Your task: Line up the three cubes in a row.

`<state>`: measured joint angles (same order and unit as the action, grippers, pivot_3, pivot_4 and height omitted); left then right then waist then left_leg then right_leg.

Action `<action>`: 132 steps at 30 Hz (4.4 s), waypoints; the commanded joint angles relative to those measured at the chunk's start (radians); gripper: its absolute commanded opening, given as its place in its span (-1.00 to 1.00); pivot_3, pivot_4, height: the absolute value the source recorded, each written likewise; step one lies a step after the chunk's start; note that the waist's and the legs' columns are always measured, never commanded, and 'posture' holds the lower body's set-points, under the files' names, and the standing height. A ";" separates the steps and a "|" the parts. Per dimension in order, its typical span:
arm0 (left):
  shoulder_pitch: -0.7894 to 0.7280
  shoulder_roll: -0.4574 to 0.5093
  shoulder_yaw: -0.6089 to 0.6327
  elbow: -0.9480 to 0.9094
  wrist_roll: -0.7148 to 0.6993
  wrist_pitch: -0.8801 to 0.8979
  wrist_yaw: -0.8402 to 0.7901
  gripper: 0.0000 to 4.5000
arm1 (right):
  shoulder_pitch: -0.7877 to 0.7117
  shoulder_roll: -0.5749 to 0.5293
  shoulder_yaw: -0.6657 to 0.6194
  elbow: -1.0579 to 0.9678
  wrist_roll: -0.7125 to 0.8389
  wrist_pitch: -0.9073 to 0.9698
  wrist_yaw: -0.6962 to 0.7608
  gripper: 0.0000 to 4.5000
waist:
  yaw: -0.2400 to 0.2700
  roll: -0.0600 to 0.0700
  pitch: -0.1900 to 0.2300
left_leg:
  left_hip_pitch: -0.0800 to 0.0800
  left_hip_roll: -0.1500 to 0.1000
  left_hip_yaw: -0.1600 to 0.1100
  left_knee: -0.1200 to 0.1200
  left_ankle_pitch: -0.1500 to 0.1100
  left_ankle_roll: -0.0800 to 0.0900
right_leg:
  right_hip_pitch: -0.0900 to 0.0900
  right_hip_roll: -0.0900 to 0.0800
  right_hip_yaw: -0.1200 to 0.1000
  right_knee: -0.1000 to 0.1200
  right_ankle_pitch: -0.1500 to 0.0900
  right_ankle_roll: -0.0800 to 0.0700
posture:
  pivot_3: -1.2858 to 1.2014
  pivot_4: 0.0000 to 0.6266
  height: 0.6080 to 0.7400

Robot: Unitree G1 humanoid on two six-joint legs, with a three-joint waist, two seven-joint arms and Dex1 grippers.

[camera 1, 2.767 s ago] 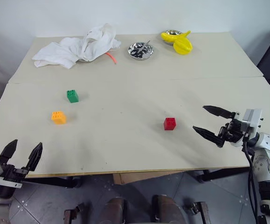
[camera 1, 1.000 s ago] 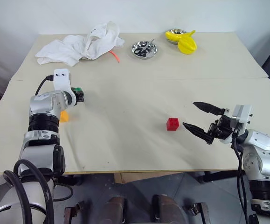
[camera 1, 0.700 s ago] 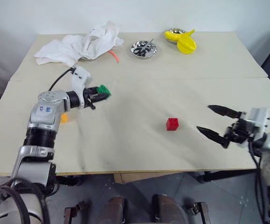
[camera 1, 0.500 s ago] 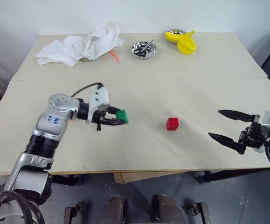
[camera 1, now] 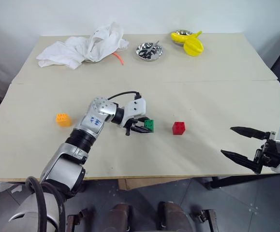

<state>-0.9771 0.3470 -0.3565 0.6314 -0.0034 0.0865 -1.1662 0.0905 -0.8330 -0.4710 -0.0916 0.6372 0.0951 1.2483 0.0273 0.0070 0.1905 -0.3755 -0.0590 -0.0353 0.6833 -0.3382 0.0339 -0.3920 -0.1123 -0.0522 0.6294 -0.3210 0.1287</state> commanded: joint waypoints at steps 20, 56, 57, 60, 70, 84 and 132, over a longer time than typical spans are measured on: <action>-0.076 -0.049 0.031 0.095 0.042 -0.002 -0.012 0.52 | 0.013 0.029 -0.020 -0.070 0.008 0.002 -0.041 1.00 | 0.001 0.000 0.000 | 0.000 -0.001 0.000 0.001 0.001 0.001 | 0.000 0.000 0.000 0.001 0.000 0.001 | 0.03 -0.52 1.00; 1.411 -0.050 1.199 -0.832 -0.524 -0.058 0.592 0.99 | -0.471 0.167 0.308 0.186 -0.035 -0.034 0.158 1.00 | 0.017 0.000 -0.002 | 0.005 0.000 -0.010 0.000 -0.001 -0.001 | 0.009 -0.004 0.005 -0.010 -0.001 -0.003 | 0.03 -0.52 1.00; 1.408 -0.053 1.184 -0.856 -0.541 -0.042 0.602 0.99 | -0.477 0.167 0.307 0.199 -0.040 -0.041 0.165 1.00 | 0.017 0.000 -0.002 | 0.006 0.000 -0.010 0.000 -0.001 -0.001 | 0.011 -0.004 0.005 -0.010 -0.001 -0.003 | 0.03 -0.52 1.00; 1.374 -0.033 1.126 -0.915 -0.561 0.018 0.631 0.99 | -0.483 0.166 0.308 0.218 -0.047 -0.050 0.182 1.00 | 0.016 0.000 -0.002 | 0.006 0.001 -0.011 0.000 -0.002 0.000 | 0.011 -0.004 0.005 -0.011 -0.001 -0.003 | 0.03 -0.52 1.00; 1.039 0.176 0.957 -1.012 -0.561 0.534 0.974 0.99 | -0.457 0.158 0.313 0.209 -0.048 -0.048 0.224 1.00 | -0.004 0.000 -0.002 | 0.006 0.001 -0.011 0.000 -0.002 -0.002 | 0.007 -0.002 0.005 -0.004 -0.001 -0.003 | 0.03 -0.52 1.00; 0.681 0.158 0.748 -0.790 -0.429 0.705 1.117 0.99 | -0.399 0.185 0.313 0.179 -0.059 -0.085 0.188 1.00 | -0.005 0.000 -0.002 | 0.003 0.000 -0.010 -0.001 -0.002 -0.003 | 0.001 -0.001 0.005 -0.001 -0.001 -0.003 | 0.03 -0.52 1.00; 0.061 0.158 0.219 0.331 -0.086 -0.418 -0.217 -0.34 | 0.055 0.071 0.026 -0.140 0.021 -0.008 0.013 1.00 | 0.003 0.000 -0.002 | 0.001 -0.003 -0.006 0.000 0.000 0.000 | 0.001 0.000 -0.002 0.000 0.001 0.000 | 0.03 -0.52 1.00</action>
<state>-0.9030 0.5161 -0.1374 0.9446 -0.1099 -0.3095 -1.4021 0.1420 -0.7559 -0.4187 -0.1988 0.6381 0.0889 1.2663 0.0302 0.0065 0.1889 -0.3749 -0.0620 -0.0415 0.6836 -0.3378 0.0343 -0.3908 -0.1127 -0.0546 0.6296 -0.3203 0.1288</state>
